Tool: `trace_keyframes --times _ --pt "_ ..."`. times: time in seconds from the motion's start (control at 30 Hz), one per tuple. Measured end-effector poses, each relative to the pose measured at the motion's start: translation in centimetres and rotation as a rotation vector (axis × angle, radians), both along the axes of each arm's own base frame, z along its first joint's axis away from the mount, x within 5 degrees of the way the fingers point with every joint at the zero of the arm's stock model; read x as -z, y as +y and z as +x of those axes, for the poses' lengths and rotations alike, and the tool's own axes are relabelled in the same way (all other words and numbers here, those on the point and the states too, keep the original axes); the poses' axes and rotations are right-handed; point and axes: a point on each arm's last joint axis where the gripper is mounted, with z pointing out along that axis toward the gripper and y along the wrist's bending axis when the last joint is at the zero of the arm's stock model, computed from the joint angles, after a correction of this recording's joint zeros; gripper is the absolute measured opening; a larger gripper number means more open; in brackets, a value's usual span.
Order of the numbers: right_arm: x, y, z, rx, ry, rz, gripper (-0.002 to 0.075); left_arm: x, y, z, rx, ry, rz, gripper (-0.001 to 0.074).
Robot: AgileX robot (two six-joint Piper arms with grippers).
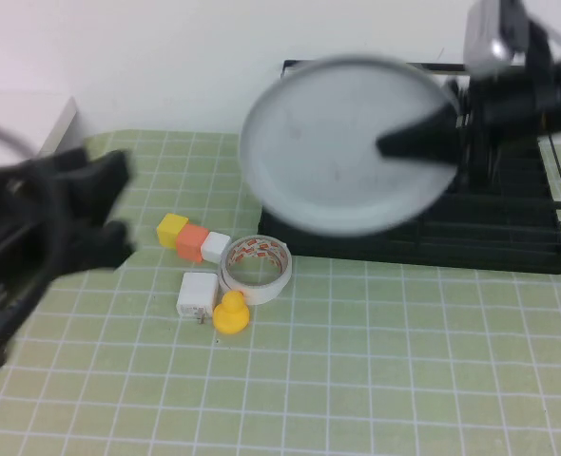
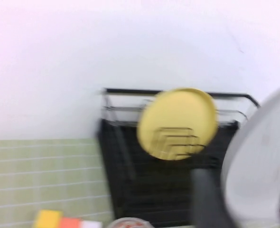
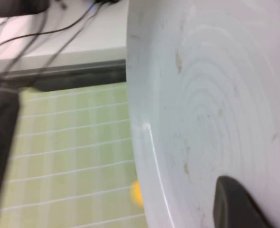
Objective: Place plate on rack
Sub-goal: Place the plate on the rack
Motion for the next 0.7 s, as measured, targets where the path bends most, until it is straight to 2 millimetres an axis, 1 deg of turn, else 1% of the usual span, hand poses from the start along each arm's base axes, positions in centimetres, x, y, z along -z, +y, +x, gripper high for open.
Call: trace_keyframes --times 0.07,0.1,0.17,0.27,0.4,0.47,0.63,0.7 --pt "-1.4 -0.7 1.9 0.005 -0.063 0.005 0.0148 0.4 1.3 -1.4 -0.041 -0.016 -0.004 0.0139" --pt "-2.0 -1.0 2.6 0.009 -0.087 0.010 0.0148 0.7 1.8 -2.0 -0.058 -0.025 0.003 0.0099" --pt "-3.1 -2.0 4.5 0.020 -0.136 0.020 0.0148 1.4 3.1 -3.4 -0.099 -0.042 0.012 0.0041" --pt "-3.5 -3.0 7.1 0.015 -0.166 0.049 0.0148 3.2 4.7 -5.0 -0.161 -0.040 0.012 0.0013" --pt "-1.8 -3.2 10.4 0.003 -0.188 0.067 0.0148 5.2 5.8 -6.9 -0.171 -0.032 -0.063 0.0002" --pt "-0.3 -3.1 12.1 0.017 -0.198 0.066 0.0148 5.9 5.9 -7.6 -0.137 -0.030 -0.106 0.0000" --pt "3.6 -3.4 15.9 0.121 -0.235 0.052 0.0148 7.2 4.8 -9.1 0.042 -0.003 -0.207 0.0000" --pt "4.9 -3.6 17.0 0.165 -0.259 0.041 0.0148 7.6 4.2 -9.5 0.125 0.028 -0.249 0.0000"
